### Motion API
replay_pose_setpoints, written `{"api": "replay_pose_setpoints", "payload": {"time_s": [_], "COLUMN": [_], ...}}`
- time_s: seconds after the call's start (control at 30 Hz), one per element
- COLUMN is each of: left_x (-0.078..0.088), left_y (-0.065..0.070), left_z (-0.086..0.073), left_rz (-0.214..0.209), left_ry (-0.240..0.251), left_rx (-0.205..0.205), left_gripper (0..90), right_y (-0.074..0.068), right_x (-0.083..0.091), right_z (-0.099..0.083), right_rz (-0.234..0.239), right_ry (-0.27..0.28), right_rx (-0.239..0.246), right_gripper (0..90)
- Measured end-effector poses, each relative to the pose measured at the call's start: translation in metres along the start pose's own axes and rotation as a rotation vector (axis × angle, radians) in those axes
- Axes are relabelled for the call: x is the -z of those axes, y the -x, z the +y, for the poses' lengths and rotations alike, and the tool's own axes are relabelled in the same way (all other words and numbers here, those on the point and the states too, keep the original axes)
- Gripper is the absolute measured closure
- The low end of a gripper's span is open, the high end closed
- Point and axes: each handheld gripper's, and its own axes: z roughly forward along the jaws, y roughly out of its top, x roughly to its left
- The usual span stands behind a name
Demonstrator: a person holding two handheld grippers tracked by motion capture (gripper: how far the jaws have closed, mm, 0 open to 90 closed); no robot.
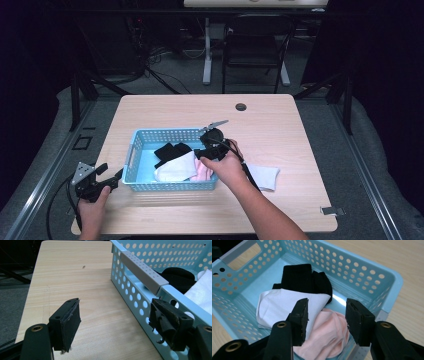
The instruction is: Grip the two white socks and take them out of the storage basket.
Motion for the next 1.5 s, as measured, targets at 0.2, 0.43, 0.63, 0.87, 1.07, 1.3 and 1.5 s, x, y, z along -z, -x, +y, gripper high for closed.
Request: {"api": "replay_pose_setpoints", "payload": {"time_s": [0.2,0.43,0.63,0.87,1.07,1.3,1.5], "left_x": [0.000,0.000,0.000,0.000,0.000,0.000,0.000], "left_y": [0.000,0.000,-0.001,0.000,0.000,0.000,0.000], "left_z": [0.000,0.000,0.000,0.000,0.000,0.000,0.000], "left_rz": [0.000,0.000,-0.001,-0.001,-0.002,-0.002,-0.002], "left_ry": [0.002,0.003,0.004,0.005,0.006,0.007,0.004], "left_rx": [0.002,0.002,0.004,0.002,0.003,0.004,0.002], "left_gripper": [24.7,24.7,24.7,24.7,24.7,24.7,24.7], "right_y": [-0.001,0.000,-0.004,-0.005,-0.004,-0.007,-0.010], "right_x": [-0.023,-0.046,-0.058,-0.065,-0.074,-0.076,-0.073], "right_z": [0.000,0.000,0.001,0.002,0.001,0.000,0.001], "right_rz": [0.036,0.064,0.090,0.081,0.079,0.110,0.103], "right_ry": [-0.110,-0.214,-0.291,-0.331,-0.369,-0.370,-0.348], "right_rx": [-0.041,-0.103,-0.132,-0.131,-0.160,-0.145,-0.101], "right_gripper": [57.6,59.8,63.9,67.6,68.6,76.4,84.3]}}
